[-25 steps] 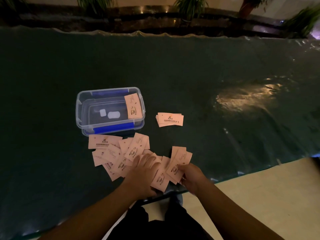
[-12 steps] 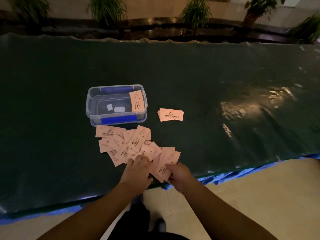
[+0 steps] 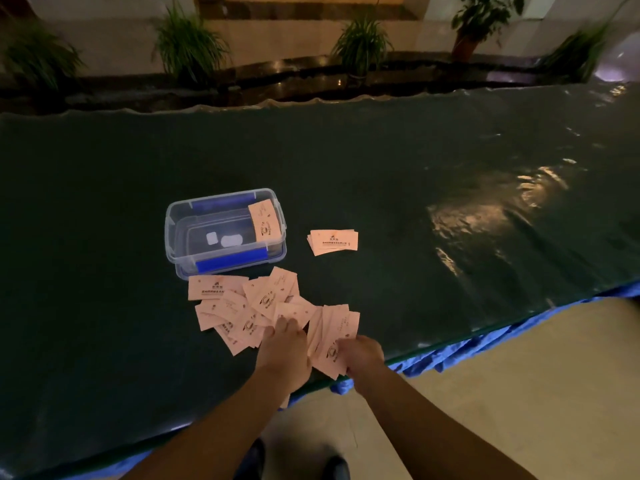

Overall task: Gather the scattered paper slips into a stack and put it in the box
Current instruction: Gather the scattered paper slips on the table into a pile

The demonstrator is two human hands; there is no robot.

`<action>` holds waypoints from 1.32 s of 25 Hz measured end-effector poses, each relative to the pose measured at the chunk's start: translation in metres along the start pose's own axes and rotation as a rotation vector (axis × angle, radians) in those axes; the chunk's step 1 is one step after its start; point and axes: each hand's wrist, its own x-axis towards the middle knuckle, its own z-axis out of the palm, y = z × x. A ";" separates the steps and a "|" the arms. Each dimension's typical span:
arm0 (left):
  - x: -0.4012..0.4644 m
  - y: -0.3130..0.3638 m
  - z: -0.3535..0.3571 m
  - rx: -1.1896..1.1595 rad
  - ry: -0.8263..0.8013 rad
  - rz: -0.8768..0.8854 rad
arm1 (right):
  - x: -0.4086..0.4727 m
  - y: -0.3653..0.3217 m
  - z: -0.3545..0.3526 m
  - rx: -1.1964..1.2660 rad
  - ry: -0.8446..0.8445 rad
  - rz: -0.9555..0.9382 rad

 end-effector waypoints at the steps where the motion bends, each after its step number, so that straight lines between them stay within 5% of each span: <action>1: 0.002 0.001 0.001 -0.059 -0.007 -0.020 | 0.001 0.001 0.003 -0.011 0.024 -0.011; 12: 0.013 -0.021 0.003 -0.365 -0.053 0.165 | -0.007 -0.012 0.044 -0.056 0.156 0.019; 16: -0.019 -0.054 0.012 -0.355 0.048 0.035 | -0.012 -0.023 0.060 -0.244 0.223 0.087; 23: -0.054 -0.065 0.039 -0.464 -0.057 -0.130 | -0.005 -0.027 0.054 -0.301 0.161 0.090; 28: -0.040 -0.053 0.035 -0.818 -0.069 -0.297 | -0.013 -0.013 0.036 -0.105 0.145 0.074; 33: -0.022 -0.046 0.024 -0.854 -0.038 -0.272 | -0.026 0.013 0.037 0.176 0.070 0.006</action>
